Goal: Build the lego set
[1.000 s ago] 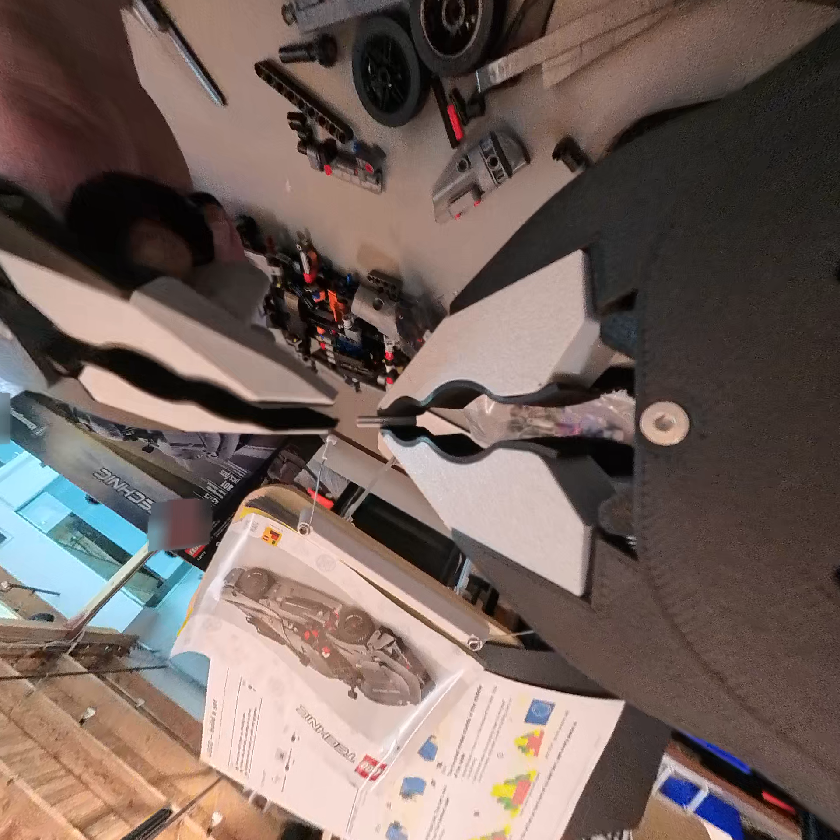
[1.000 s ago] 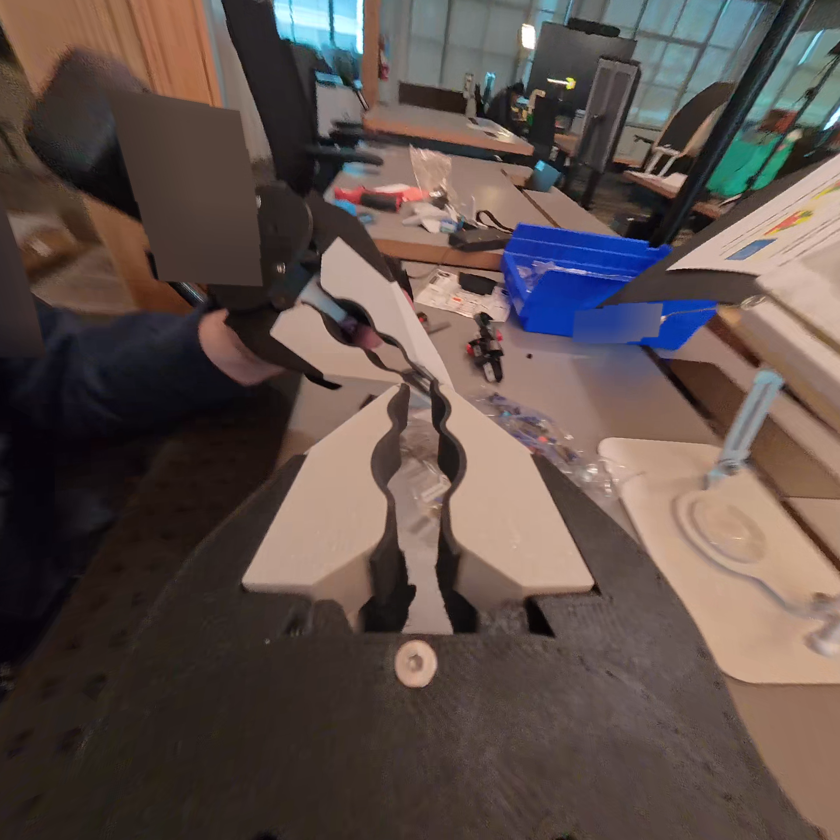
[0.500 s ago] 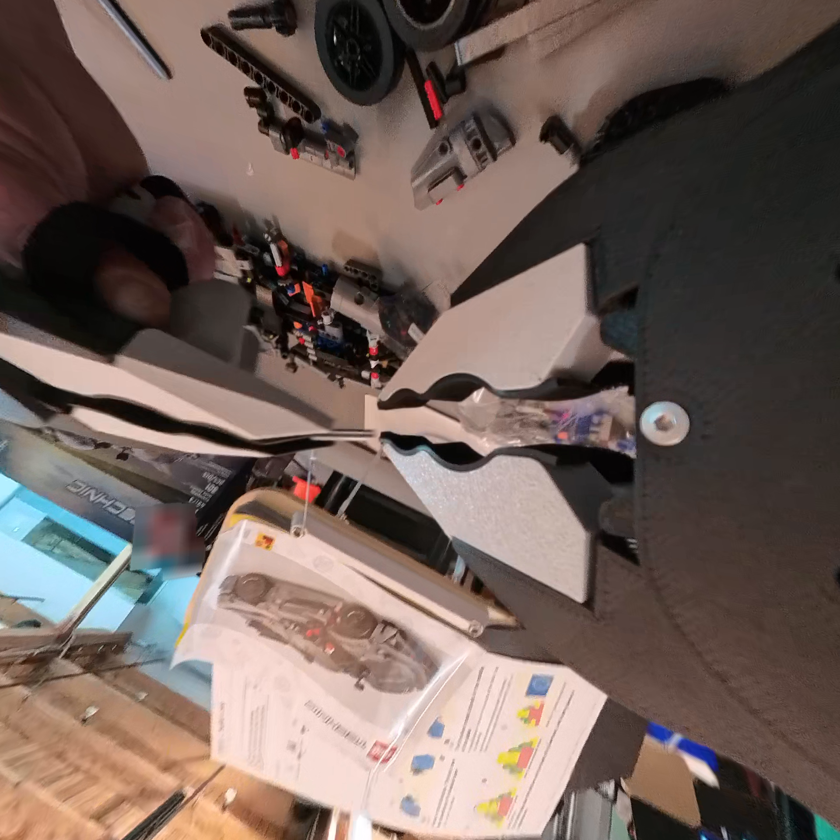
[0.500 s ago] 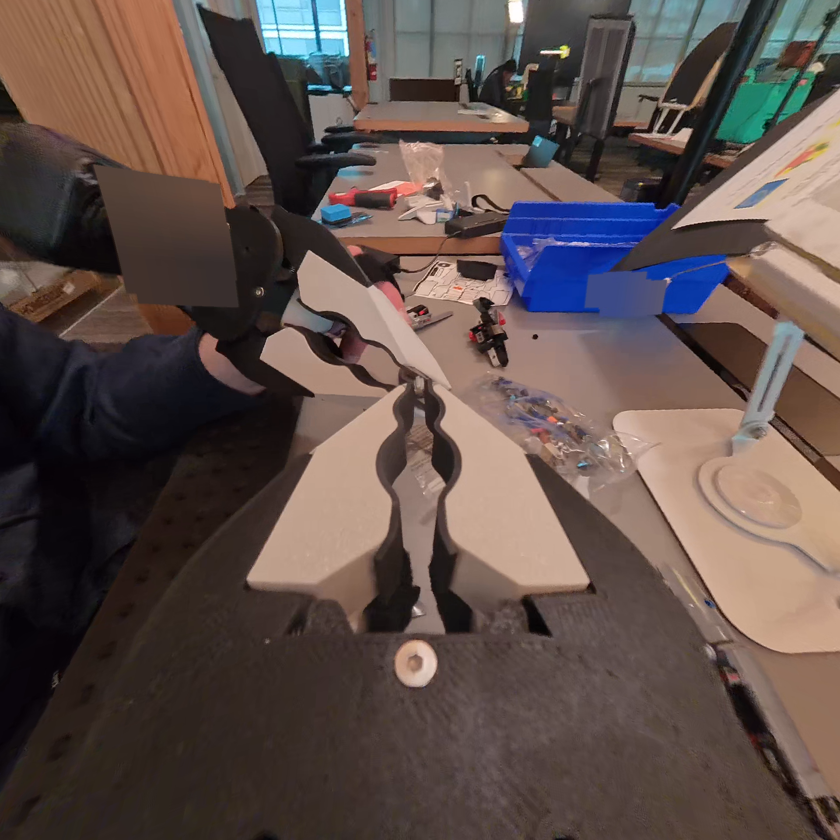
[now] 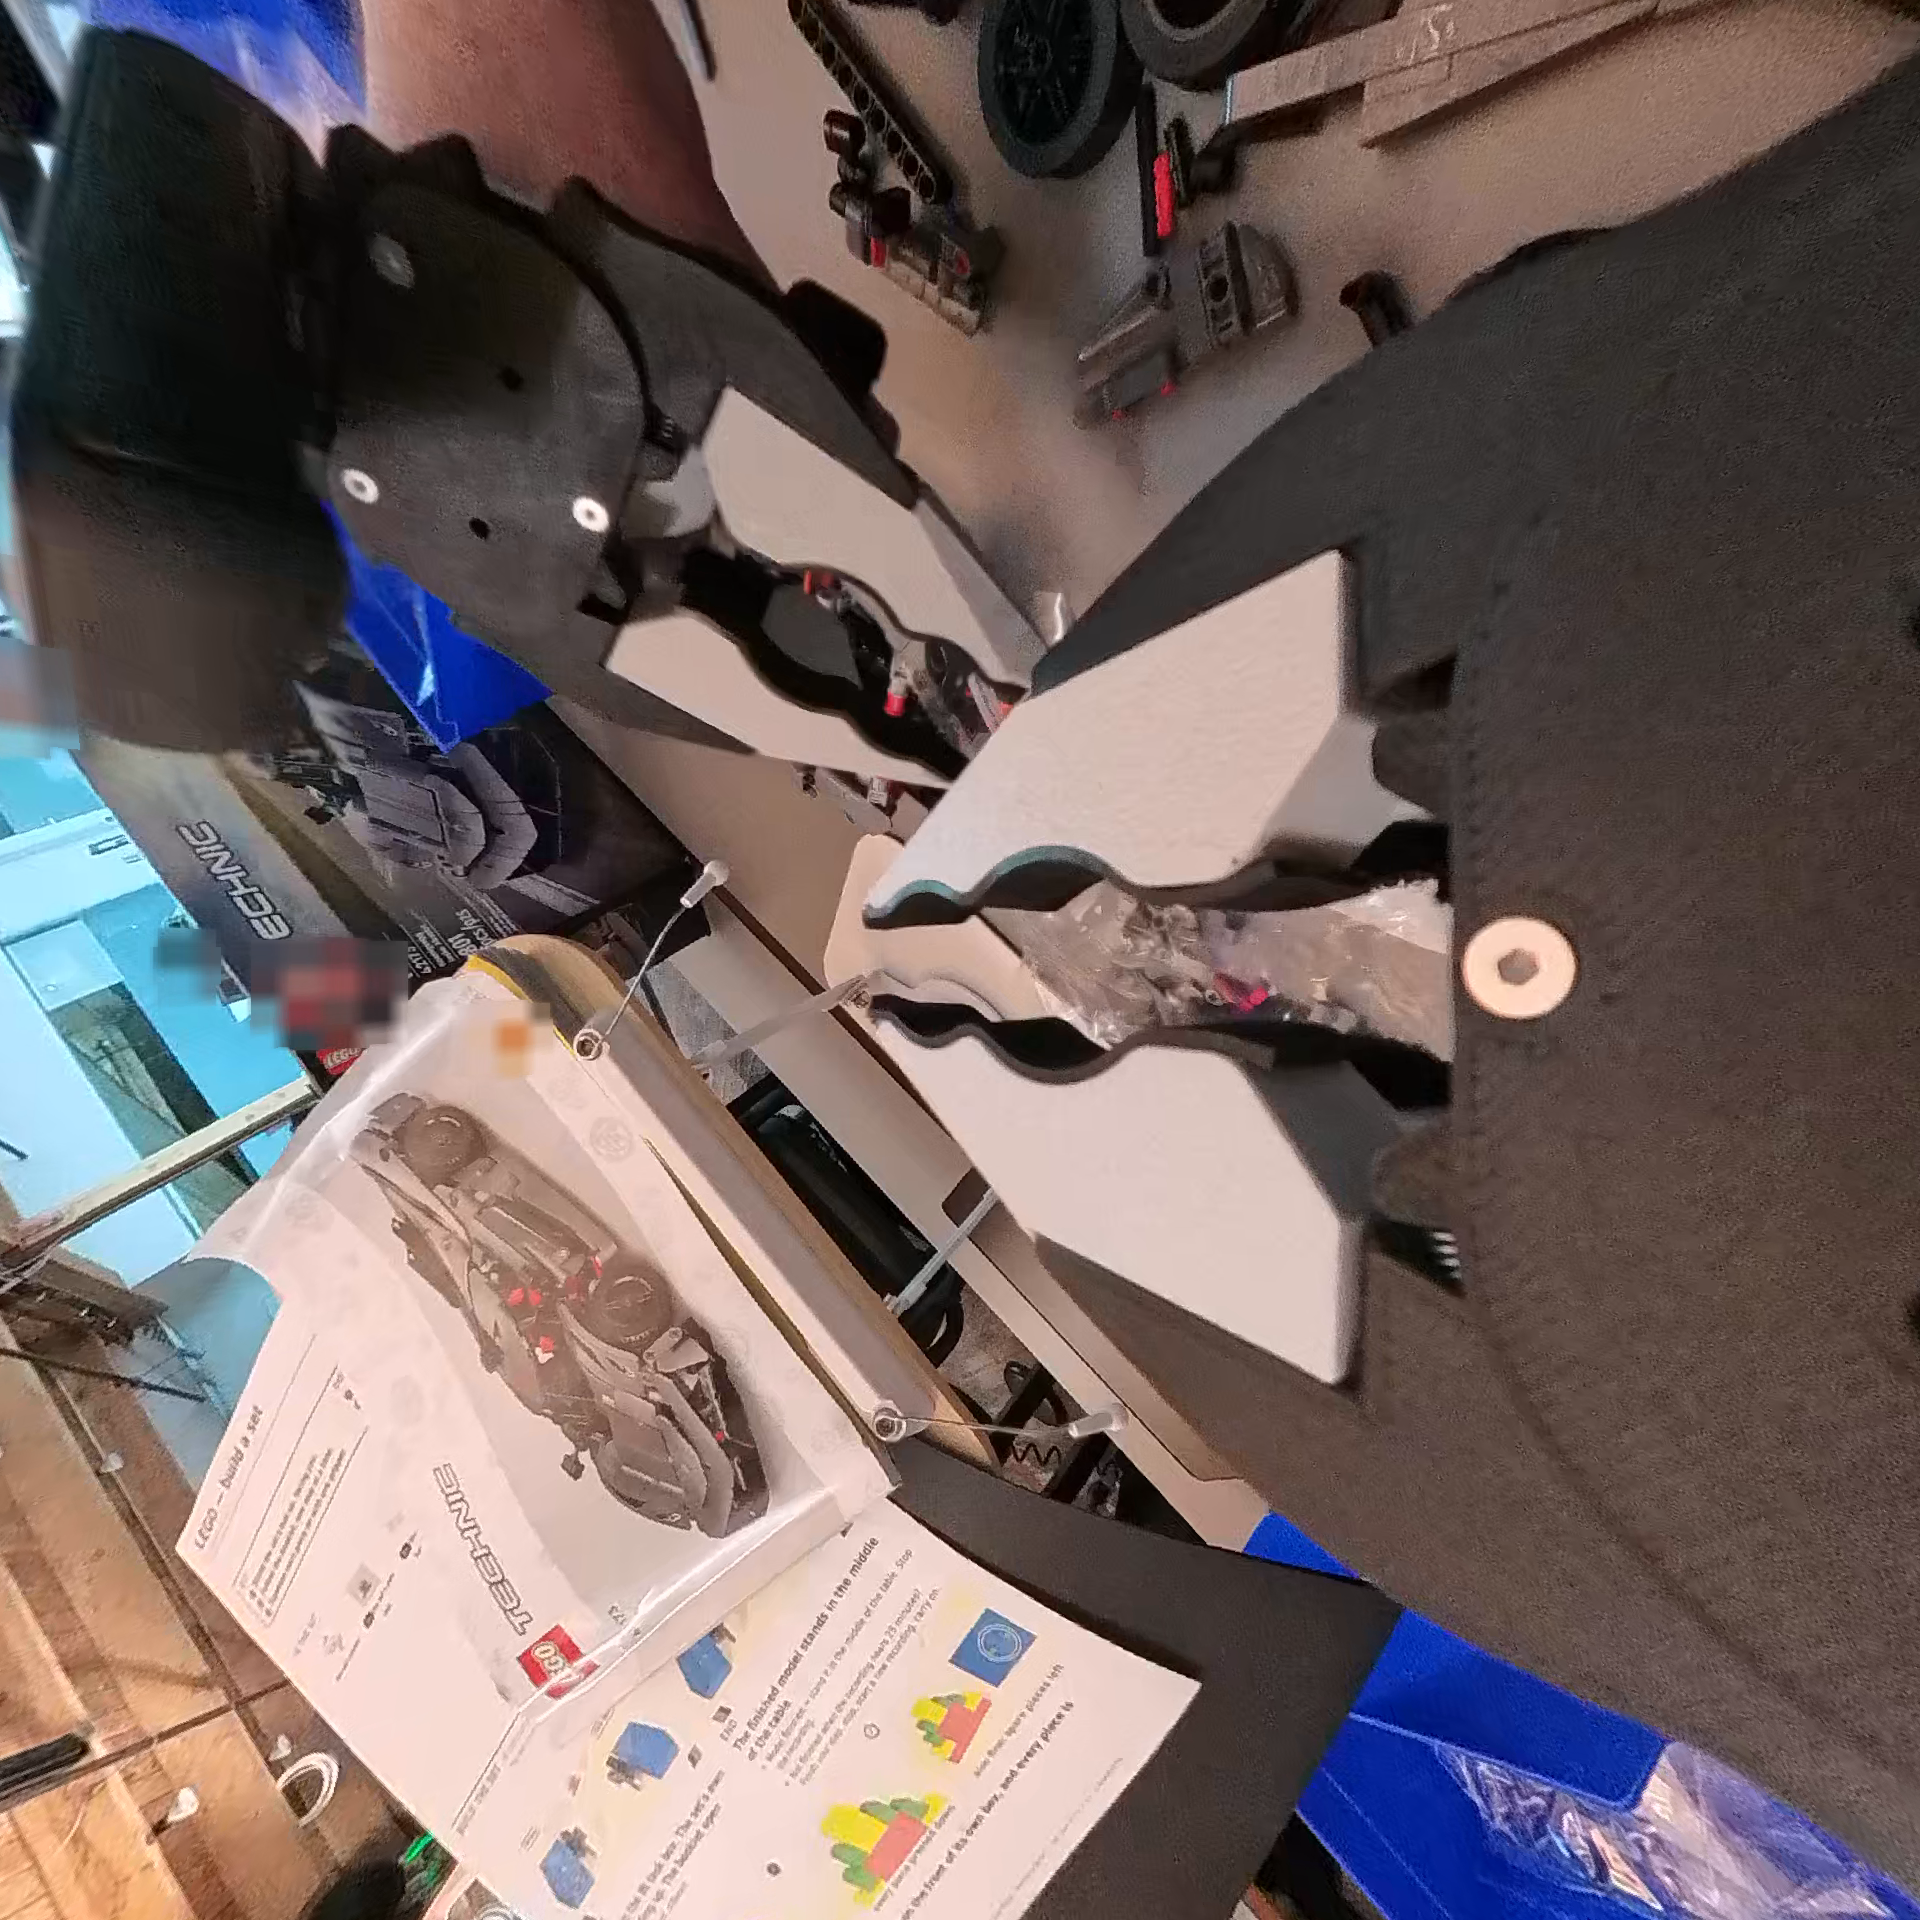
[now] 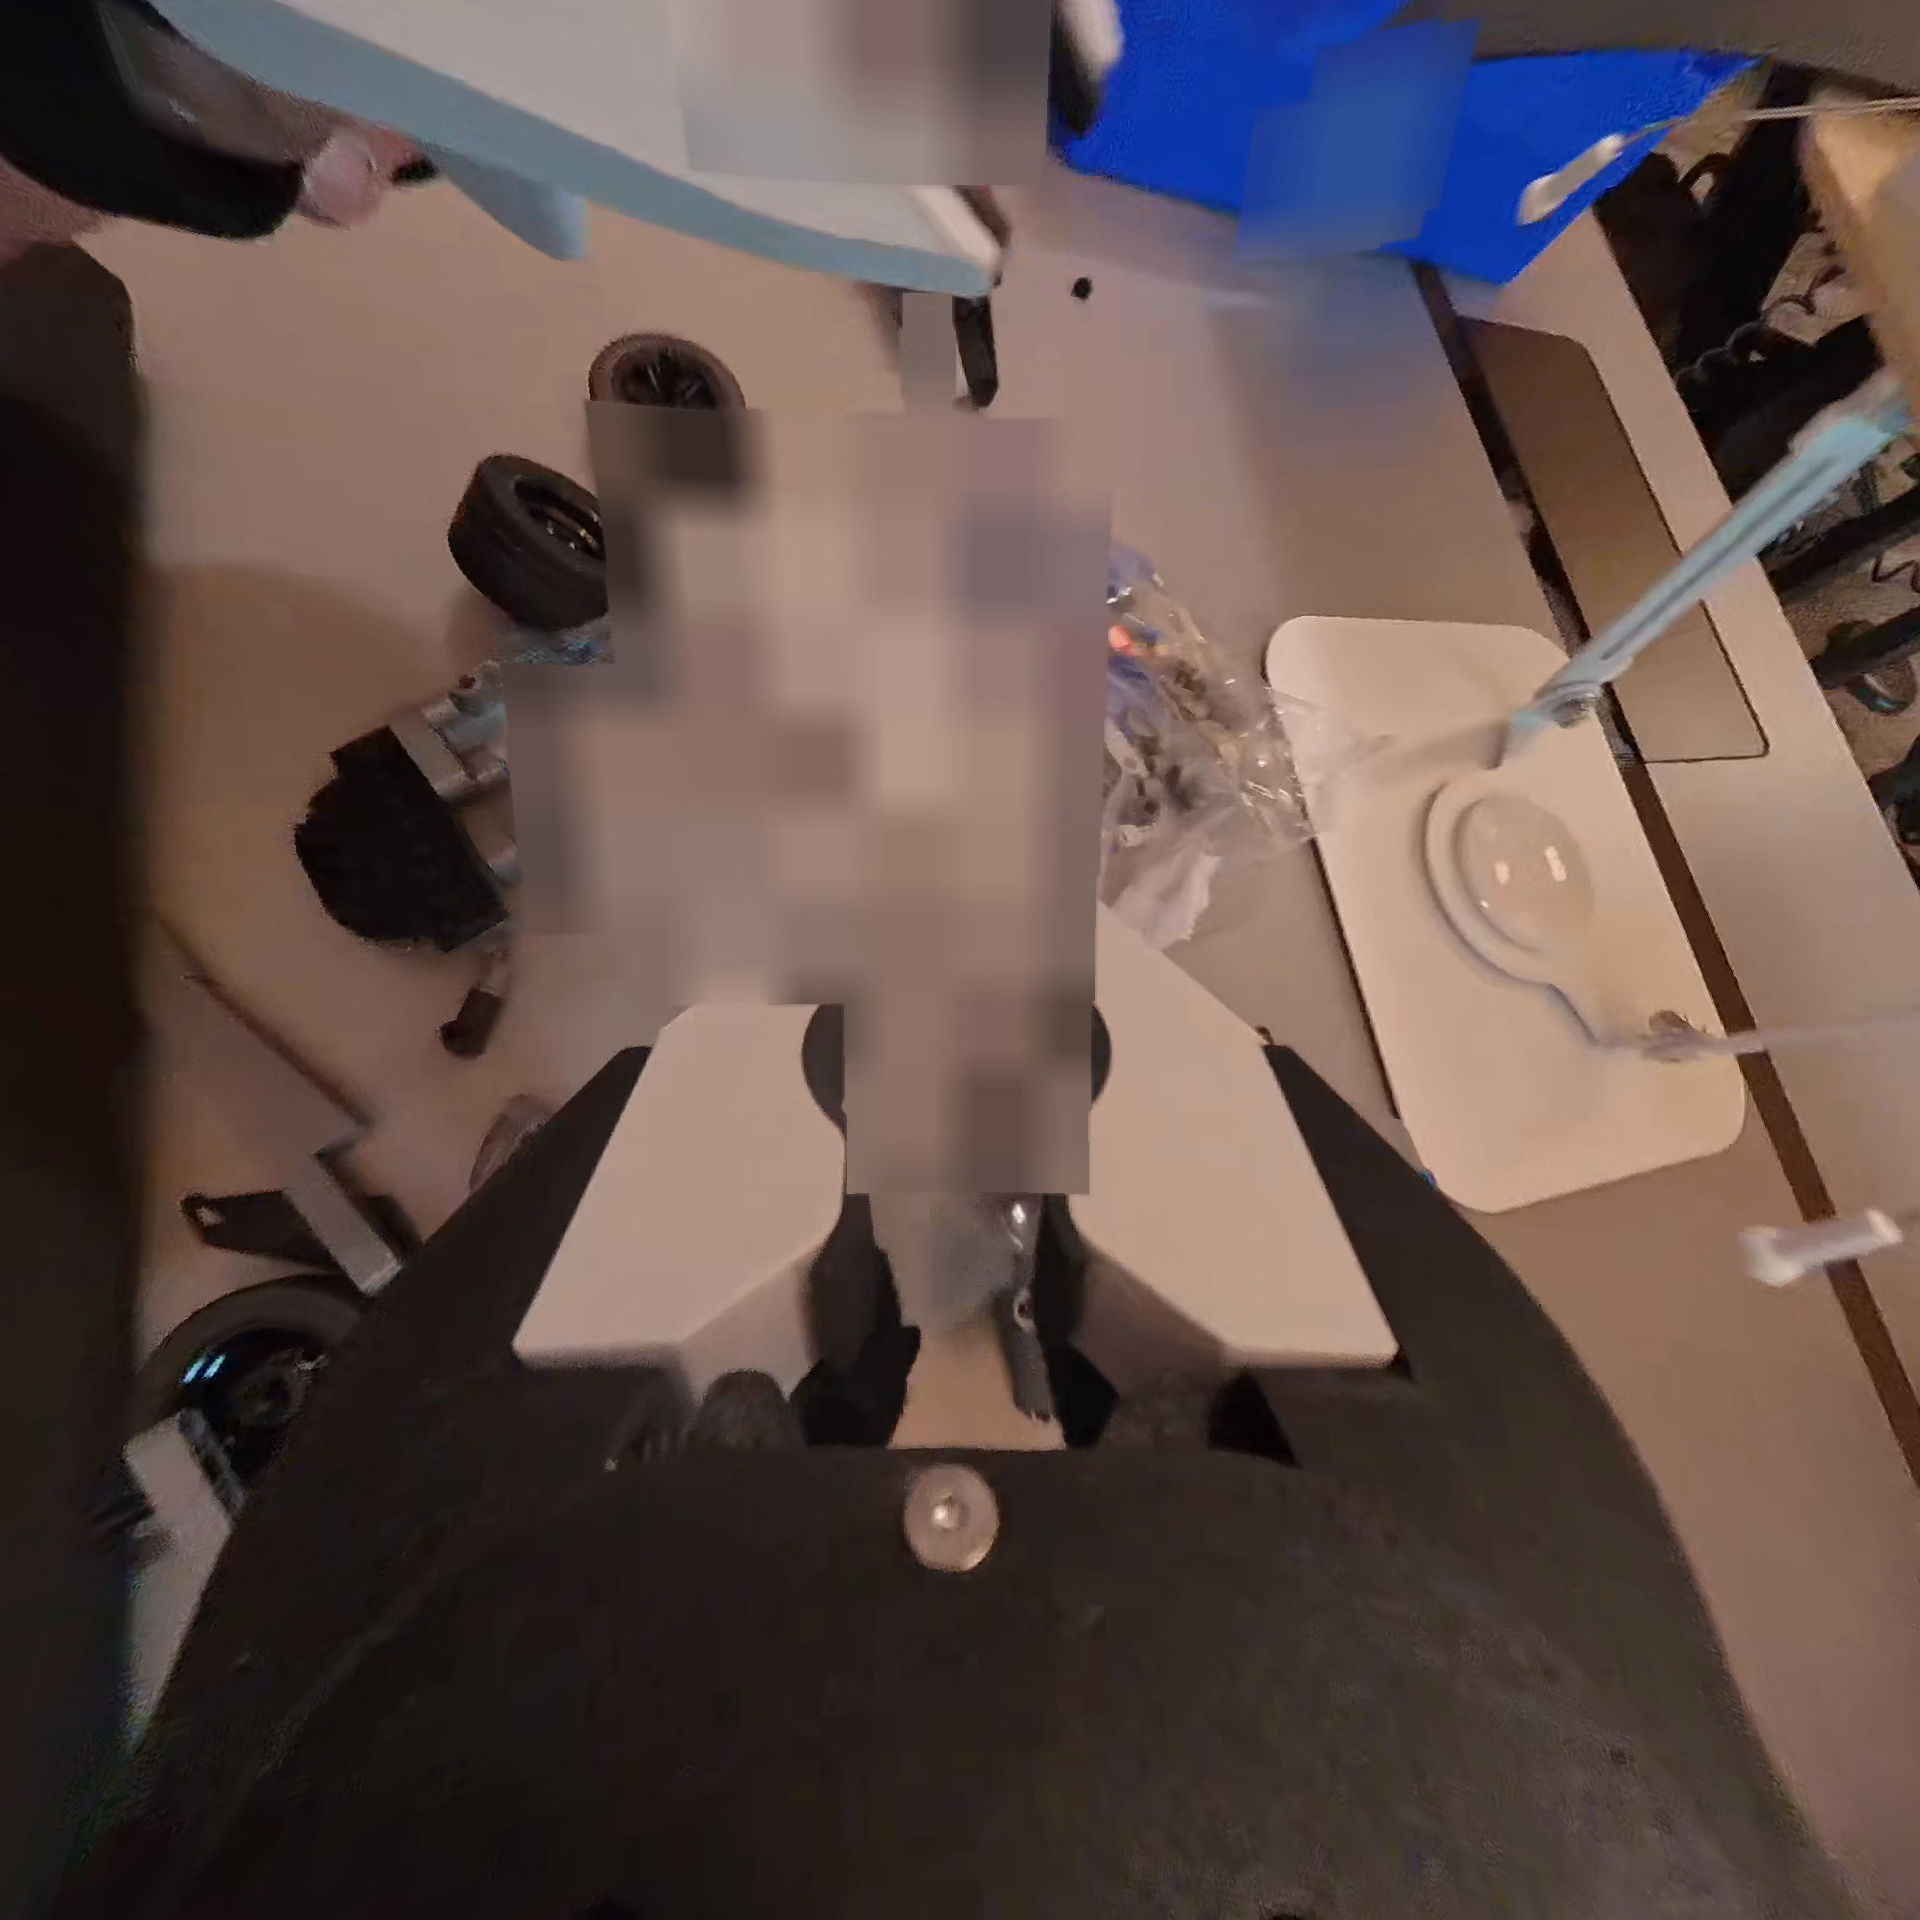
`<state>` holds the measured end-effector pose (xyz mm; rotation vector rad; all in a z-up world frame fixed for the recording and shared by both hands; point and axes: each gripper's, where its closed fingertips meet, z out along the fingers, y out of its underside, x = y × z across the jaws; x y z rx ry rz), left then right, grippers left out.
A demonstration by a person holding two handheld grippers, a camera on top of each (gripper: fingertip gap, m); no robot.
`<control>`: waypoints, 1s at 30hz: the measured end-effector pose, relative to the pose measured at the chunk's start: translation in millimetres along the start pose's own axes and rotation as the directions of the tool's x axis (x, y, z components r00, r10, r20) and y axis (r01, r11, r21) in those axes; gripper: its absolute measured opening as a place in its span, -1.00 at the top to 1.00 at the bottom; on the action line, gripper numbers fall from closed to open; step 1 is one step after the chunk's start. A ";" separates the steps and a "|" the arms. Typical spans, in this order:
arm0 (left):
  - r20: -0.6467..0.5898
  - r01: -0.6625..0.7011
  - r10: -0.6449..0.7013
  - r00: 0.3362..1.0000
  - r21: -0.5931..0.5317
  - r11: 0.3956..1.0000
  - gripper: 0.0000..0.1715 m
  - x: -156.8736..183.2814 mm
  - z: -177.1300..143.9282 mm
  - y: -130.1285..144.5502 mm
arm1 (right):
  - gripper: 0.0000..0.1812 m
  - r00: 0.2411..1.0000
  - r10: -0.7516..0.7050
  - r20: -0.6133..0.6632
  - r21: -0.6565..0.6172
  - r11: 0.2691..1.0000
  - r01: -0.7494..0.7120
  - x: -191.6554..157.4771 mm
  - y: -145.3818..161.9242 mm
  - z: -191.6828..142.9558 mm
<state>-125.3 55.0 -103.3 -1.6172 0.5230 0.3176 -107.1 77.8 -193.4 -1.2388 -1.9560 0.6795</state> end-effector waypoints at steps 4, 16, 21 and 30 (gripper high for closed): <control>0.000 0.033 -0.033 0.999 0.010 0.999 0.87 -2.7 -1.7 -0.6 | 0.91 0.983 -0.029 0.181 0.049 0.999 0.021 -19.0 9.1 -38.5; -0.063 0.011 -0.012 0.998 -0.013 1.000 0.88 13.2 4.6 2.0 | 0.82 0.884 -0.154 0.441 -0.191 0.947 0.260 -77.5 85.1 -13.2; -0.114 -0.014 0.012 0.993 -0.018 1.000 0.86 24.7 6.5 3.0 | 1.00 0.907 -0.134 0.399 -0.159 0.964 0.213 -64.3 78.6 -20.0; -0.149 -0.020 0.015 0.989 -0.034 0.999 0.88 32.2 9.5 5.4 | 0.63 0.907 -0.181 0.380 -0.122 0.962 0.243 -70.3 65.6 -11.2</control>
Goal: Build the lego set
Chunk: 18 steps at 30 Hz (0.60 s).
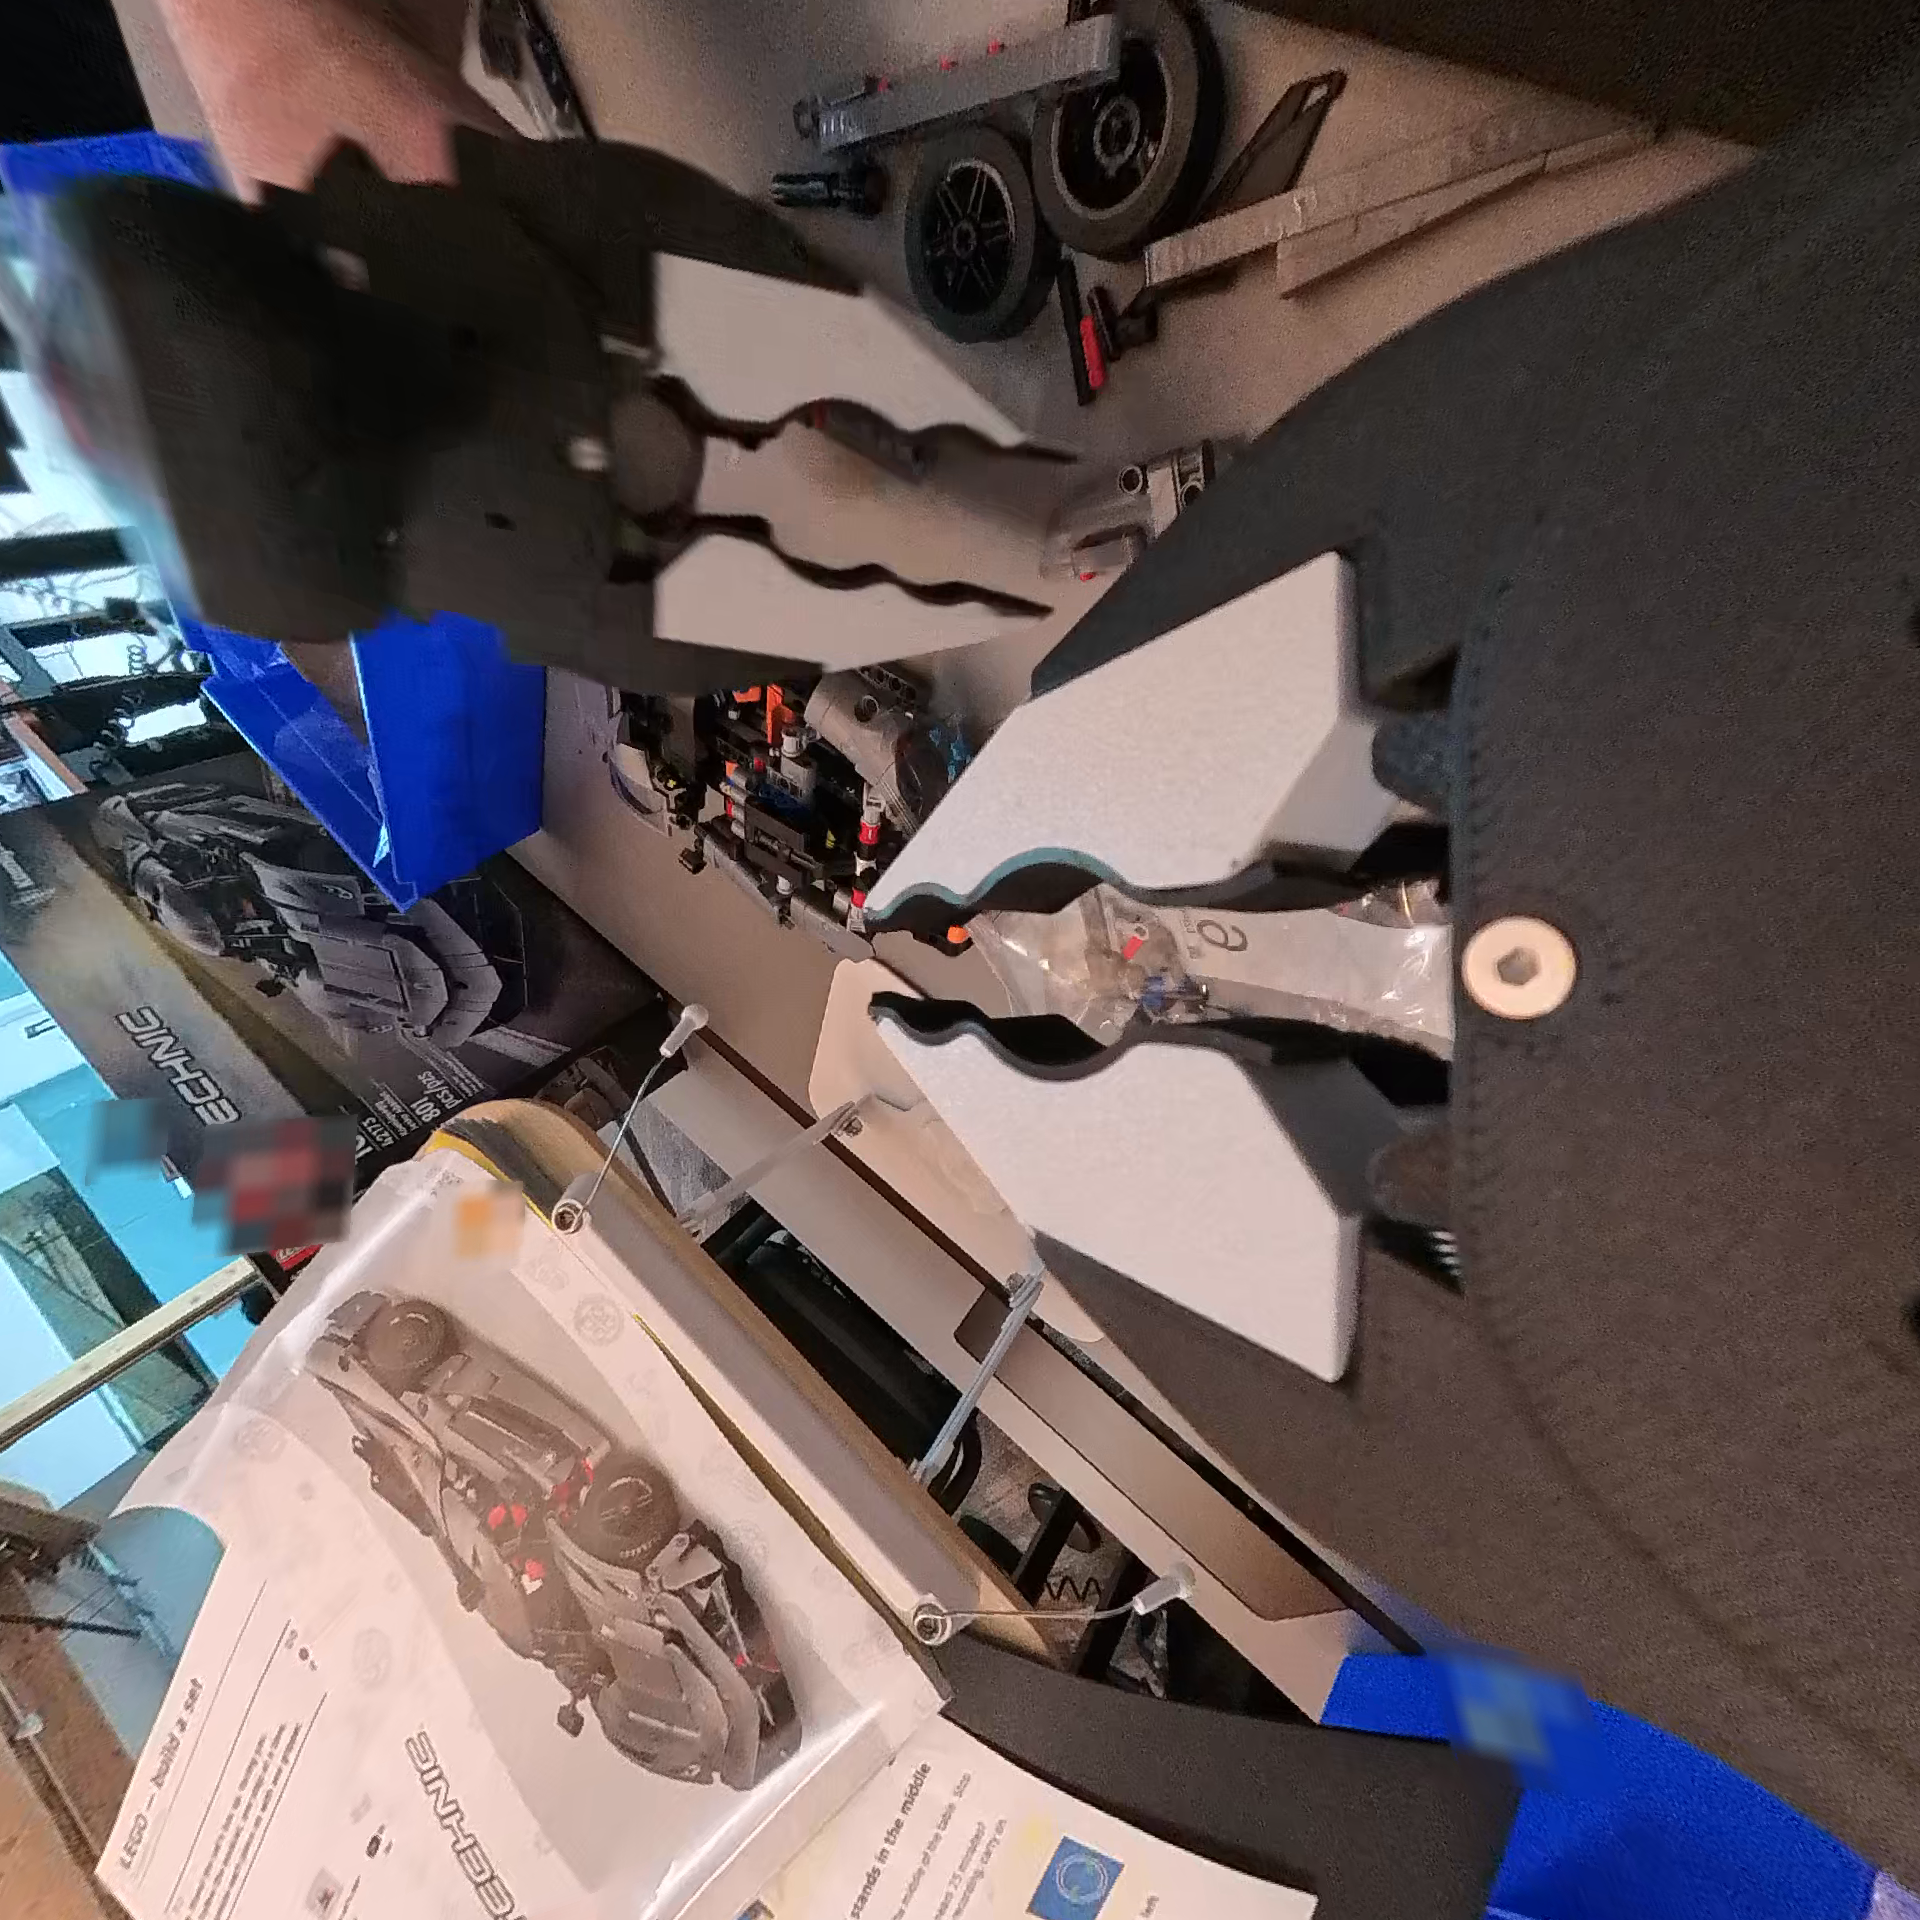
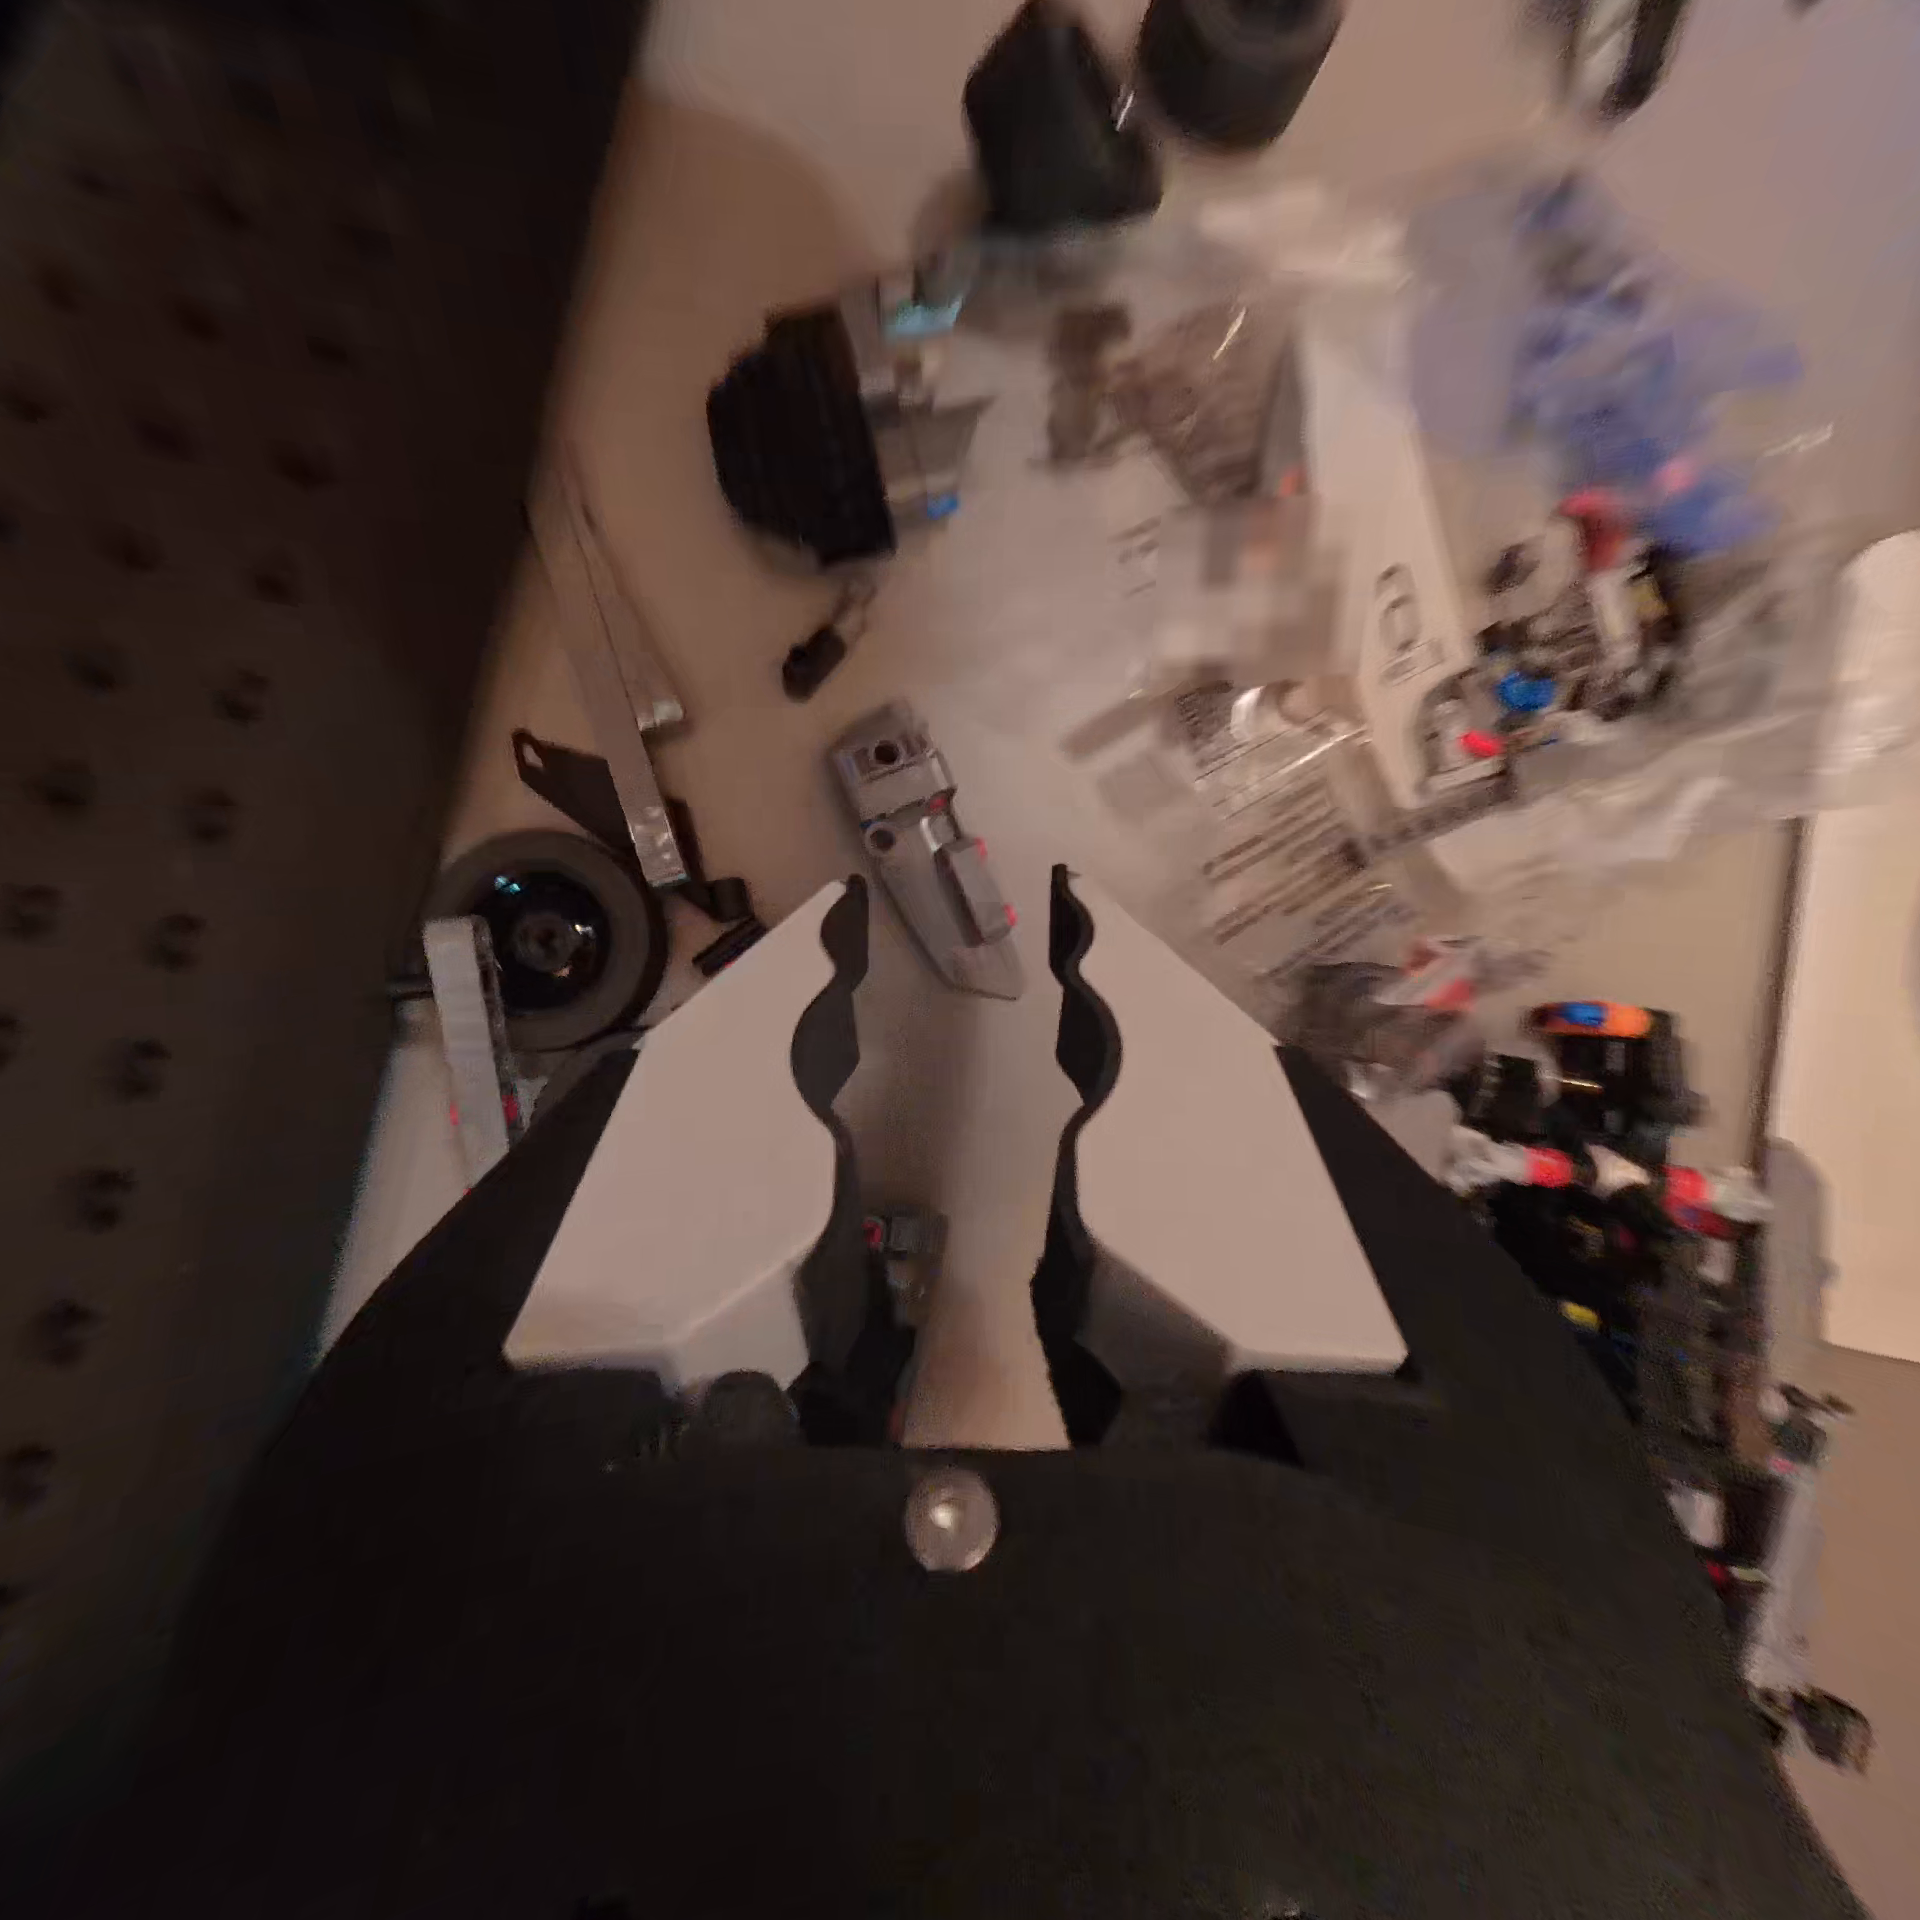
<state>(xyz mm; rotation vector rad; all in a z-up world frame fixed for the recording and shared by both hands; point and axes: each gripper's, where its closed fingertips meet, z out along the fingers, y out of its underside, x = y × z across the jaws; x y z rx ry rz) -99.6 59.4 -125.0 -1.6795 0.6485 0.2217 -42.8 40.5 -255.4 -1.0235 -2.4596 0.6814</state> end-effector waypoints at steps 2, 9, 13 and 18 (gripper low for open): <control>-0.008 0.002 -0.002 1.000 0.002 1.000 0.88 1.5 0.4 -0.3 | 0.64 0.999 -0.007 0.036 -0.044 0.999 0.009 -6.1 6.8 13.8; -0.030 -0.010 0.009 1.000 -0.012 1.000 0.87 6.0 1.7 2.4 | 1.00 0.999 0.038 0.032 0.021 0.999 -0.039 -0.8 2.2 -4.7; -0.124 -0.001 0.004 0.992 0.023 1.000 0.84 20.0 -0.5 -2.7 | 1.00 0.994 0.096 0.061 0.140 0.985 -0.104 0.9 -3.3 -32.9; -0.287 -0.054 0.056 0.956 0.015 0.998 0.60 55.9 4.0 -1.4 | 1.00 0.986 0.102 0.130 0.304 0.943 -0.137 -5.2 -19.7 -67.0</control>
